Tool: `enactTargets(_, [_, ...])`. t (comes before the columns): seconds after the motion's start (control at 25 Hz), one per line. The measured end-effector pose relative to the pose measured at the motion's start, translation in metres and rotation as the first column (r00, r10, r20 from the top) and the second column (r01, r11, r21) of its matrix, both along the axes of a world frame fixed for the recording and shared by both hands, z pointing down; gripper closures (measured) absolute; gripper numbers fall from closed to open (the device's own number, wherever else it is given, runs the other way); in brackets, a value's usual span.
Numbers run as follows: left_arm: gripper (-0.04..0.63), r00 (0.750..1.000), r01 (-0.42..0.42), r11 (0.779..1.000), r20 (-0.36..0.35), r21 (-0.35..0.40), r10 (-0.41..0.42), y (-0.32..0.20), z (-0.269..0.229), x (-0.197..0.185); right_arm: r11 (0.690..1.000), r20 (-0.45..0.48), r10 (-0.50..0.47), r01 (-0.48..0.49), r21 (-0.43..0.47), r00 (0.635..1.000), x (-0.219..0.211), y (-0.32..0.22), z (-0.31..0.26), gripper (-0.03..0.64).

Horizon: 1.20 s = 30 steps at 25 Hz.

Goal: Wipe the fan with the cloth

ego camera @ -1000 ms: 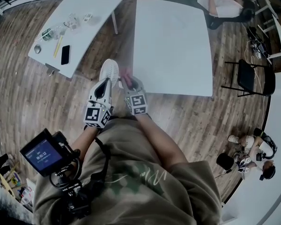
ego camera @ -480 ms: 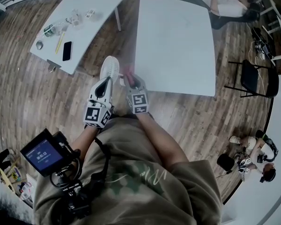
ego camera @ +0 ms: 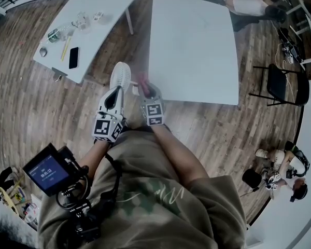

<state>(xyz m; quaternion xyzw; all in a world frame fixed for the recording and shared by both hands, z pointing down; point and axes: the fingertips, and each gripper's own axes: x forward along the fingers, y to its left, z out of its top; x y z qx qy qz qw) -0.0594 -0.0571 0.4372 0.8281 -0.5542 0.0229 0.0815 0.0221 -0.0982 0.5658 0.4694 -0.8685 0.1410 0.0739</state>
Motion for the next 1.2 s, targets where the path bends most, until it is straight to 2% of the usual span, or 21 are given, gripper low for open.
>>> enactTargets(0.28, [0.575, 1.0, -0.008, 1.0, 0.015, 0.02, 0.008, 0.0, -0.002, 0.001, 1.0, -0.006, 0.004, -0.004, 0.003, 1.0, 0.002, 0.002, 0.007, 0.517])
enactTargets(0.72, [0.575, 1.0, -0.014, 1.0, -0.001, -0.012, 0.014, 0.005, 0.0, 0.009, 0.998, -0.018, 0.047, -0.048, -0.047, 0.999, 0.011, 0.003, 0.015, 0.52])
enactTargets(1.04, [0.575, 1.0, -0.025, 0.998, -0.006, -0.057, 0.025, 0.005, 0.011, 0.022, 0.998, -0.032, 0.023, -0.025, -0.057, 0.999, 0.008, 0.0, 0.016, 0.523])
enactTargets(1.2, [0.575, 1.0, -0.003, 0.999, -0.024, -0.047, 0.002, 0.004, 0.01, 0.024, 0.998, -0.03, 0.022, -0.023, -0.054, 0.999, 0.01, 0.0, 0.014, 0.523])
